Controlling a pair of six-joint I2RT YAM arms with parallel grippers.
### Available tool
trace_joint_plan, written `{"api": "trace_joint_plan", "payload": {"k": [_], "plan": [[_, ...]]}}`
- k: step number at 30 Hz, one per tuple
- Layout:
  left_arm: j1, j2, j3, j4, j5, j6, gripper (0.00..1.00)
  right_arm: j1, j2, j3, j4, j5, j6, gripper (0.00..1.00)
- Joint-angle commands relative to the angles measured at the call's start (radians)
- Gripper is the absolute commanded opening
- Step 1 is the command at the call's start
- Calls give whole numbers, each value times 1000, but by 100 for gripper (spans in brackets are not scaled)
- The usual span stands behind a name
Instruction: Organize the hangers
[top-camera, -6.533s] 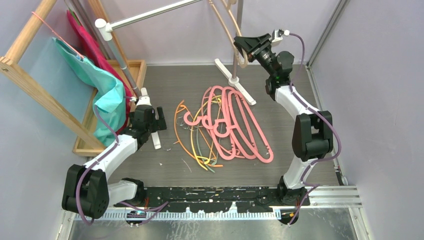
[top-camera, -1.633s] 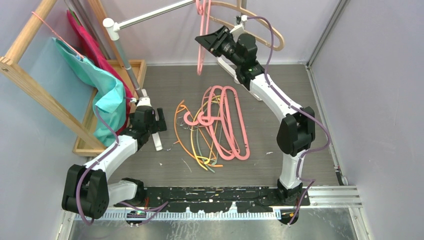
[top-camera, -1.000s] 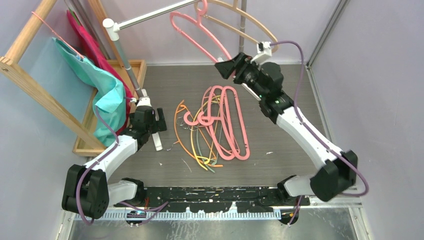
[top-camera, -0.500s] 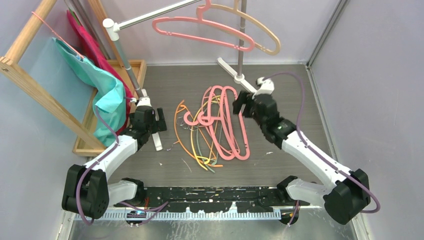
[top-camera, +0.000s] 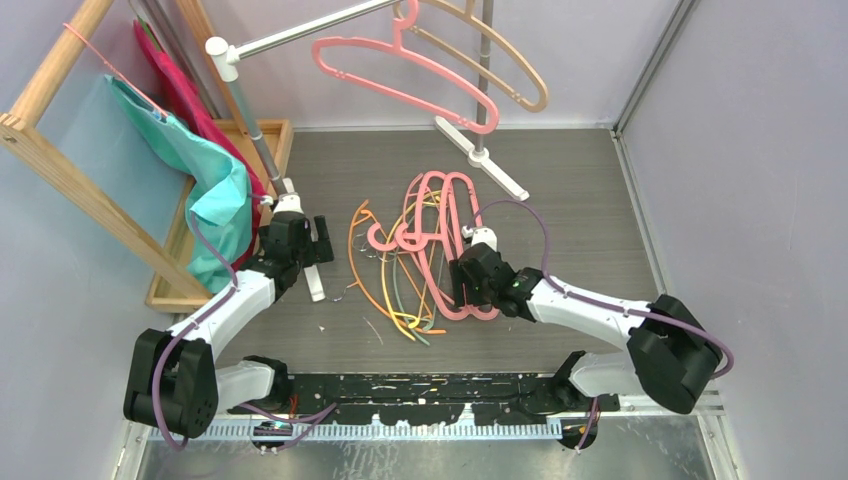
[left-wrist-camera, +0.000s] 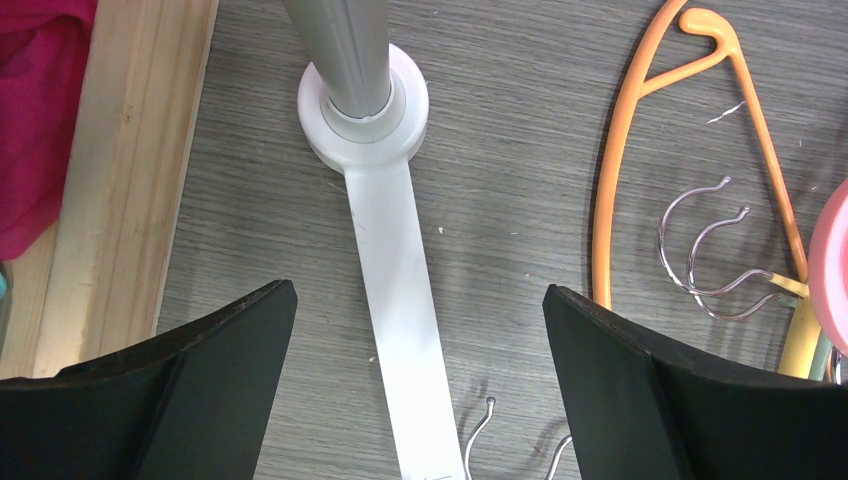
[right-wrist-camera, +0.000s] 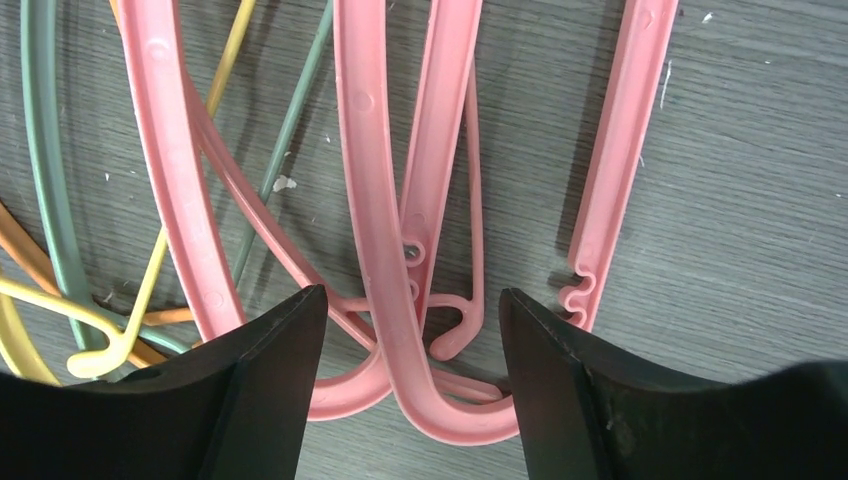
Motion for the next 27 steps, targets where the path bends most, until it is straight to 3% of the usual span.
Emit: {"api": "trace_joint_plan", "payload": {"k": [1, 4, 9, 18, 27], "plan": [[2, -19, 5, 34, -3, -5, 98, 3, 27, 16, 51, 19, 1, 66], [2, -15, 8, 34, -2, -6, 98, 3, 67, 17, 60, -7, -3, 57], [2, -14, 9, 33, -1, -5, 98, 3, 83, 5, 75, -22, -1, 50], [1, -13, 9, 32, -3, -5, 98, 3, -27, 52, -11, -32, 2, 4], [2, -13, 9, 34, -4, -5, 98, 7, -144, 188, -100, -211, 9, 1]]}}
